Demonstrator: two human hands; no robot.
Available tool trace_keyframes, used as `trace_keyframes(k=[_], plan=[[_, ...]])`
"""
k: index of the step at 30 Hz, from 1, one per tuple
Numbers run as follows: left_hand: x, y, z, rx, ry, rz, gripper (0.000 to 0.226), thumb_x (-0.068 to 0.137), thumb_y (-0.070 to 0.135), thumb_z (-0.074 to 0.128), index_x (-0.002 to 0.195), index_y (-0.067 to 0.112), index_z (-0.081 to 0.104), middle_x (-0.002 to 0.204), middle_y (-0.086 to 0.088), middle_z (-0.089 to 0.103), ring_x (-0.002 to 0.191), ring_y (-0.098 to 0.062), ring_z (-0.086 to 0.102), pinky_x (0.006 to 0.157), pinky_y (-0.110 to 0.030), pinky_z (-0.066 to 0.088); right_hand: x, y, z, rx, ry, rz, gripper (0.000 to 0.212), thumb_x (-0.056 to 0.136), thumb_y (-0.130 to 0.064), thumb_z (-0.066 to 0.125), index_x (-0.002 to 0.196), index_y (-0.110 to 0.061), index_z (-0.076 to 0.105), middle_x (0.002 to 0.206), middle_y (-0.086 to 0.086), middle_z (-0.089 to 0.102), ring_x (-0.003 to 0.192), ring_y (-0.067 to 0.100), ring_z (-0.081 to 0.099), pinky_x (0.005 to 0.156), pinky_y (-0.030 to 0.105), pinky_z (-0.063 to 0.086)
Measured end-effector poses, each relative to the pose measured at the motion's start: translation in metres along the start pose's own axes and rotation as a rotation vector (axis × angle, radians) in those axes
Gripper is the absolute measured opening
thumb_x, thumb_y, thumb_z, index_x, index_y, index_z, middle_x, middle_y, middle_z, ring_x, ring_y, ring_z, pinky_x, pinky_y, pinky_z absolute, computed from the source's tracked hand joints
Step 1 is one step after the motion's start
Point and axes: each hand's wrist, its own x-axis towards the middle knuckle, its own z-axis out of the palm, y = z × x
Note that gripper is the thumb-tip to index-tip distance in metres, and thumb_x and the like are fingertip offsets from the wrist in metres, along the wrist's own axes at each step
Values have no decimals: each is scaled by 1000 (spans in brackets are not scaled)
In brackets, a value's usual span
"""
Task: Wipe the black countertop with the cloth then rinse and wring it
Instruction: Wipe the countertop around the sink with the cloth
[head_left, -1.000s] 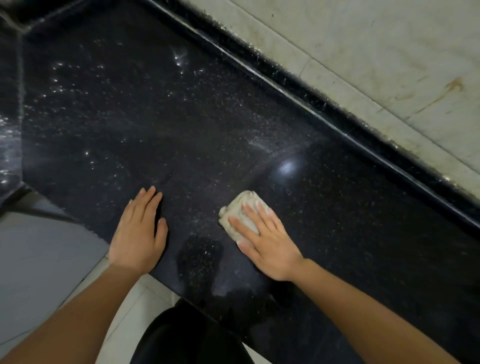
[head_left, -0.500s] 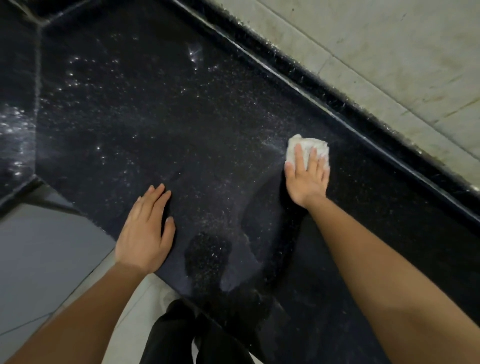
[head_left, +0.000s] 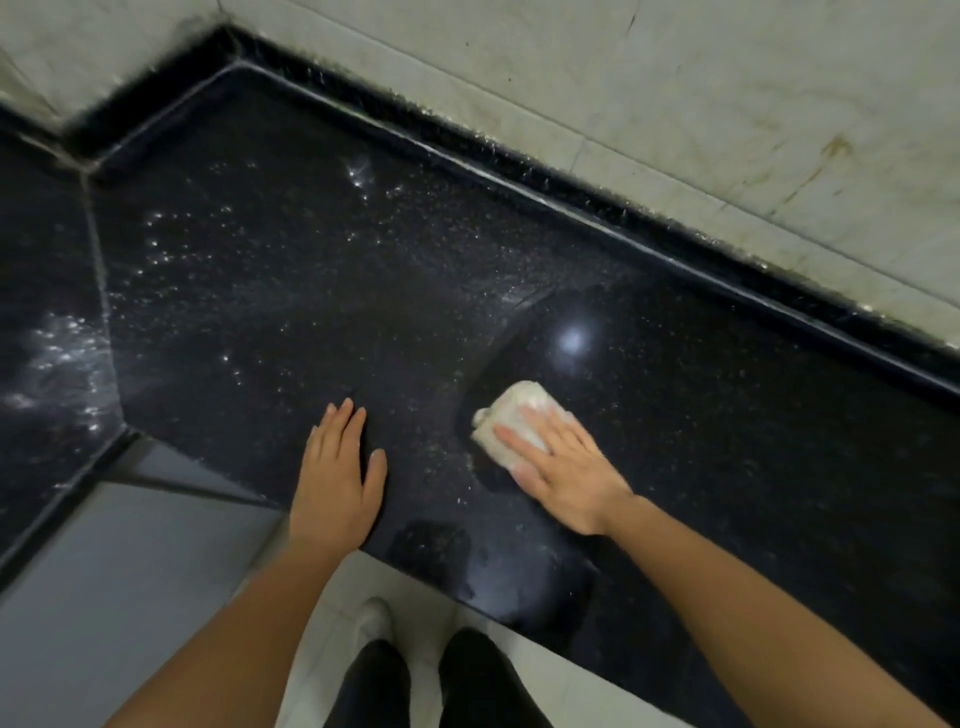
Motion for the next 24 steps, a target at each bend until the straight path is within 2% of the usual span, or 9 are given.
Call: trace_keyframes(k=[2, 5, 8, 15, 17, 20, 23, 24], plan=[[0, -3, -3, -34, -43, 11, 67, 93, 45, 26, 147, 6, 28, 157, -7, 19, 146, -17, 5, 116, -25, -3, -19, 16, 4, 38, 27, 228, 60, 85, -66, -5, 141, -48, -16, 160, 2, -17, 144, 17, -23, 116, 33, -15], [0, -7, -5, -18, -103, 56, 73, 91, 49, 21, 150, 6, 17, 159, -7, 8, 146, -17, -3, 115, -26, -7, -50, 27, 13, 181, 61, 507, 54, 100, -52, 11, 148, -41, -10, 160, 0, -18, 145, 16, -21, 117, 34, -11], [2, -10, -5, -5, -151, 64, 73, 95, 53, 20, 150, 6, 12, 159, -7, 2, 146, -20, -7, 115, -28, -7, -81, 25, 26, 270, 111, 651, 53, 102, -48, 14, 150, -41, -8, 160, 0, -18, 145, 16, -22, 118, 35, -11], [2, -15, -4, 37, -173, 129, 62, 101, 36, 27, 148, -2, 12, 158, -16, 4, 146, -28, -4, 117, -36, -4, -111, -43, 62, 346, 184, 914, 55, 101, -47, 9, 147, -38, -19, 158, 4, -24, 145, 21, -23, 117, 39, -15], [3, -15, -3, 44, -184, 130, 62, 101, 31, 32, 148, -2, 11, 158, -17, 3, 146, -29, -5, 118, -38, -3, -97, -78, 65, 360, 200, 904, 55, 100, -48, 6, 143, -37, -26, 155, 4, -29, 144, 24, -24, 115, 41, -16], [5, -17, -5, 20, -207, 126, 63, 101, 32, 33, 149, 0, 10, 158, -15, 0, 146, -27, -8, 118, -38, -3, -65, -122, 64, 350, 209, 764, 54, 91, -55, -9, 134, -38, -36, 143, 0, -40, 137, 21, -34, 111, 41, -23], [7, -18, -6, 17, -222, 133, 61, 101, 30, 32, 149, 0, 10, 158, -16, 0, 146, -28, -8, 118, -38, -3, -37, -148, 55, 355, 172, 581, 50, 95, -53, -4, 137, -41, -29, 144, -3, -38, 132, 17, -37, 107, 38, -27], [8, -18, -6, 20, -221, 136, 61, 101, 29, 33, 149, -1, 11, 158, -17, 1, 146, -29, -8, 118, -38, -3, -32, -152, 53, 332, 157, 514, 52, 92, -55, -8, 138, -42, -27, 145, -3, -38, 134, 18, -38, 107, 37, -28]])
